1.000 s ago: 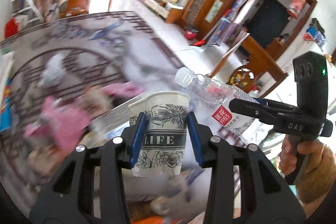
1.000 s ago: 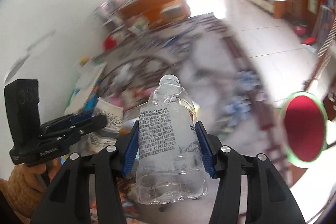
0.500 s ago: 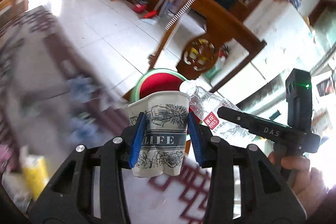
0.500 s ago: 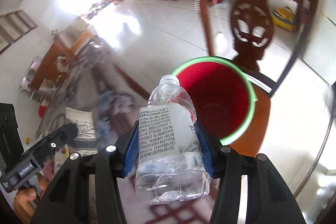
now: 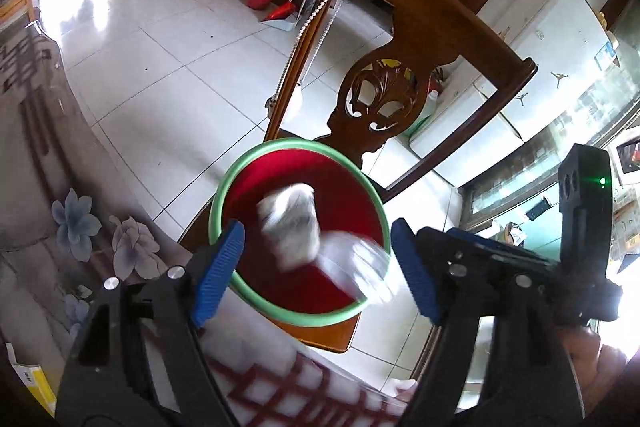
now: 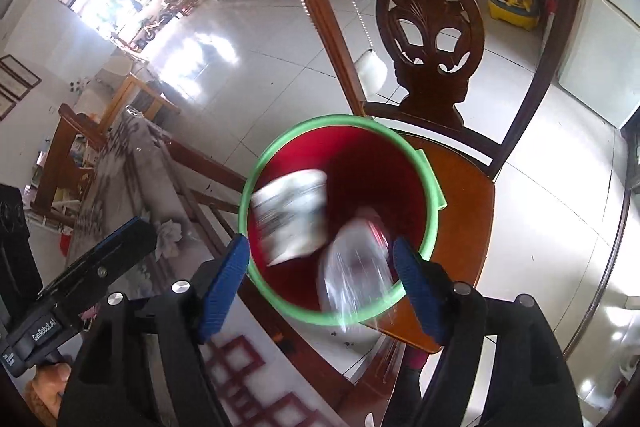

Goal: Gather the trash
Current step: 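Carry bottle and cup to the red bin and release both, then return both tools to the table over the trash pile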

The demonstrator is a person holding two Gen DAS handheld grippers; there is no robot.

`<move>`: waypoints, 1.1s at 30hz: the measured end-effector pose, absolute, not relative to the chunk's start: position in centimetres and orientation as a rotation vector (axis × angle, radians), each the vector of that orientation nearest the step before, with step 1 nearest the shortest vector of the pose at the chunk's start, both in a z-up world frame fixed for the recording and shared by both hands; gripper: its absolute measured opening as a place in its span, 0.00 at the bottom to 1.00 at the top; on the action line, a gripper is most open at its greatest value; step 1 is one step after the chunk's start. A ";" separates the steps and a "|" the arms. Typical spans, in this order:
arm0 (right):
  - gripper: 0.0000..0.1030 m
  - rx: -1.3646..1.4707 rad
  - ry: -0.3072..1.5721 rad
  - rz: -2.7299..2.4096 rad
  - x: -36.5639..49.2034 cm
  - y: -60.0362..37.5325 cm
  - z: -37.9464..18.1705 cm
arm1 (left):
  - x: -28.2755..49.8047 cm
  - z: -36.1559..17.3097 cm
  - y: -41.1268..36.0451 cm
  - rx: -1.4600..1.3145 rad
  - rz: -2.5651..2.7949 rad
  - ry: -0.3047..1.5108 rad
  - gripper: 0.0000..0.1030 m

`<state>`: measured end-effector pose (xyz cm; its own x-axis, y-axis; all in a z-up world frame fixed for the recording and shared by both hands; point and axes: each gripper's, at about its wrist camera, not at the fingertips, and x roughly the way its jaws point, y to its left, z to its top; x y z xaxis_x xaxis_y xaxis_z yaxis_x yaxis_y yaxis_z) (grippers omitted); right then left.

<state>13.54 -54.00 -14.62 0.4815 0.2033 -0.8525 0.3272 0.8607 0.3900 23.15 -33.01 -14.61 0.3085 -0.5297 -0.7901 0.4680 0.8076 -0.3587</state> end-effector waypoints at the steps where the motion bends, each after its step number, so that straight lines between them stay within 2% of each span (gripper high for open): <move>1: 0.70 0.557 1.082 -0.085 13.5 -54.1 -14.6 | 23.1 -14.6 -32.7 -0.065 -0.656 1.072 0.71; 13: 0.70 0.457 1.029 0.003 12.8 -49.7 -10.7 | 18.8 -9.9 -23.4 -0.127 -0.569 0.992 0.73; 22: 0.71 0.191 1.062 0.258 11.0 -38.8 -8.9 | 12.9 -7.4 -13.8 -0.198 -0.414 0.927 0.75; 33: 0.77 -0.202 1.174 0.862 3.6 -22.3 -11.0 | 4.1 -9.6 -0.5 -0.253 -0.148 0.964 0.76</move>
<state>3.57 -22.33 -10.96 0.1173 0.4841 -0.8671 -0.6820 0.6740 0.2840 4.13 -0.48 -9.62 0.5634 -0.2359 -0.7918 0.0117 0.9605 -0.2779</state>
